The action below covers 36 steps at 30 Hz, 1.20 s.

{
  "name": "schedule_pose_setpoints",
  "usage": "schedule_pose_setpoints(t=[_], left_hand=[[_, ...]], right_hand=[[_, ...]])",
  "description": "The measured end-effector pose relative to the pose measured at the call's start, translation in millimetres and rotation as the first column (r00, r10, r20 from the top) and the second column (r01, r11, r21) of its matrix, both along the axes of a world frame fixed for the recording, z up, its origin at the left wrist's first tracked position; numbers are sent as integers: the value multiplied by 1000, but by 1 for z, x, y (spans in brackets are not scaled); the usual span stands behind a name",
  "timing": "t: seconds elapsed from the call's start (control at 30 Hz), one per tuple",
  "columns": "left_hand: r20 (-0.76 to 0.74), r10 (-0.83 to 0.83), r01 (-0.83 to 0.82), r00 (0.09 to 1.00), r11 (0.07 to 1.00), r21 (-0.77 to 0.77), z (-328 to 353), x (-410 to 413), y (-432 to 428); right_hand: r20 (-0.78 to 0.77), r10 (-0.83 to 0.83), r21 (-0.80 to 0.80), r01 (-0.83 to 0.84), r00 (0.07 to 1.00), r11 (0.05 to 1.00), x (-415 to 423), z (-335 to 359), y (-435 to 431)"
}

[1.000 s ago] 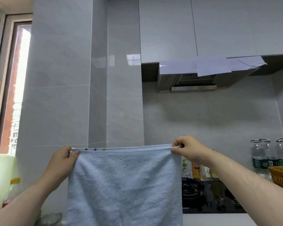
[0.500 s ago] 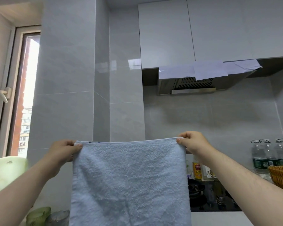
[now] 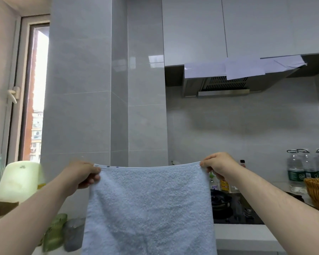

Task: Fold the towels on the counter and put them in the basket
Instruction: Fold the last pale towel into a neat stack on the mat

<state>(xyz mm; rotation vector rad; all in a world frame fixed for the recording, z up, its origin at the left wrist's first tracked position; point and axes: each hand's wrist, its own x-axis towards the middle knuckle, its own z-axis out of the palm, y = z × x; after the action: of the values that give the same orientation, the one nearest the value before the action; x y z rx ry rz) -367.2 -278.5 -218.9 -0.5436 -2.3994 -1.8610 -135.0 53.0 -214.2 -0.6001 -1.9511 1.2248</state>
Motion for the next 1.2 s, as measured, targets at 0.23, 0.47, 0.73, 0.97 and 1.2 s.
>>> schedule_pose_setpoints(t=[0.23, 0.47, 0.73, 0.97, 1.2], left_hand=[[176, 17, -44, 984, 988, 151, -78, -58, 70], [201, 39, -76, 979, 981, 180, -165, -123, 145], [131, 25, -12, 991, 995, -100, -237, -194, 199], [-70, -148, 117, 986, 936, -333, -275, -227, 218], [-73, -401, 110, 913, 415, -903, -290, -223, 228]], right_hand=[[130, -92, -229, 120, 987, 966, -59, -59, 27], [220, -57, -549, 172, 974, 818, -138, -146, 85], [220, 148, -445, -35, 964, 895, -212, -229, 131], [336, 126, -187, -65, 933, 980, -255, -265, 148], [809, -124, 455, -480, 574, 750, -261, -287, 124]])
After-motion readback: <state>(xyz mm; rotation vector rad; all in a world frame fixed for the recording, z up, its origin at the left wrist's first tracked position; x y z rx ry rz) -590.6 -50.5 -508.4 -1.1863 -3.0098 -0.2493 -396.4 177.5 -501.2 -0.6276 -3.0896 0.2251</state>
